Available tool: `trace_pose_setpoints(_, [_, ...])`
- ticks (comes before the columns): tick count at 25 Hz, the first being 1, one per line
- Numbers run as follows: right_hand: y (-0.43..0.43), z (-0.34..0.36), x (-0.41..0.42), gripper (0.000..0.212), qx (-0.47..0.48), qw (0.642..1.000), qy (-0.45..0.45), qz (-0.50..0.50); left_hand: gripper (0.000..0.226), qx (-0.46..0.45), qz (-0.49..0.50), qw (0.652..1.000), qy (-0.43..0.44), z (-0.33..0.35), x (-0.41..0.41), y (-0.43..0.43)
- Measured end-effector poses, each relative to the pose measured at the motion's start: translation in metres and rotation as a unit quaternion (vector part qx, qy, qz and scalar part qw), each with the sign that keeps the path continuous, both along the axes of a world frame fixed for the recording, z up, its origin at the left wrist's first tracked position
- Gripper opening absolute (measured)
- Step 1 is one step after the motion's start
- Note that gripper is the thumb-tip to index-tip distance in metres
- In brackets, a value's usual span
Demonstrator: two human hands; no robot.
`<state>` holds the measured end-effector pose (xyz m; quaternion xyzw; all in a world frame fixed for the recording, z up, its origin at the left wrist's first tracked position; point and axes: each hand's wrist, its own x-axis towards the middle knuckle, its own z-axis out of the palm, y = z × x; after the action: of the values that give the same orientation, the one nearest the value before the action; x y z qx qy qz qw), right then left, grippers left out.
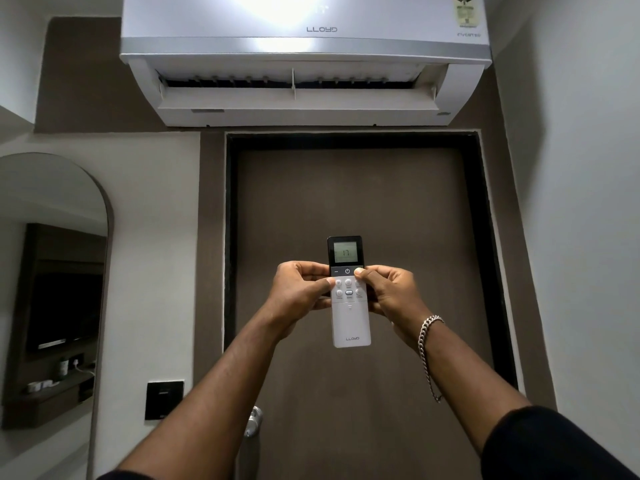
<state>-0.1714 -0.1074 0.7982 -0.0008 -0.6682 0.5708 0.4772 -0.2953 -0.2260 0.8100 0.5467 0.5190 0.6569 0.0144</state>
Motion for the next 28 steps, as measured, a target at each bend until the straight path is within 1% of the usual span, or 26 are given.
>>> trace_pose_setpoints(6, [-0.0072, 0.0003, 0.0029, 0.013, -0.014, 0.999, 0.006, 0.035, 0.011, -0.001, 0.0, 1.0, -0.003, 0.0007, -0.0036, -0.0047])
trace_pose_setpoints(13, [-0.0067, 0.0017, 0.0049, 0.011, 0.002, 1.0, 0.008, 0.017, 0.012, -0.001, 0.012, 1.0, 0.008, 0.0016, 0.0006, -0.0054])
trace_pose_setpoints(20, [-0.0079, 0.0013, 0.003, 0.008, -0.002, 1.0, 0.02, 0.01, 0.012, -0.003, 0.016, 1.0, 0.002, 0.0026, 0.0022, -0.0072])
trace_pose_setpoints(25, [-0.0099, 0.0003, 0.0021, 0.011, -0.007, 0.999, 0.026, 0.026, 0.012, -0.006, 0.012, 1.0, 0.0, 0.0023, 0.0013, -0.0082])
trace_pose_setpoints(28, [-0.0077, -0.0013, 0.0017, 0.011, 0.0, 1.0, 0.017, 0.017, 0.012, -0.008, 0.009, 1.0, -0.009, 0.0004, 0.0015, -0.007])
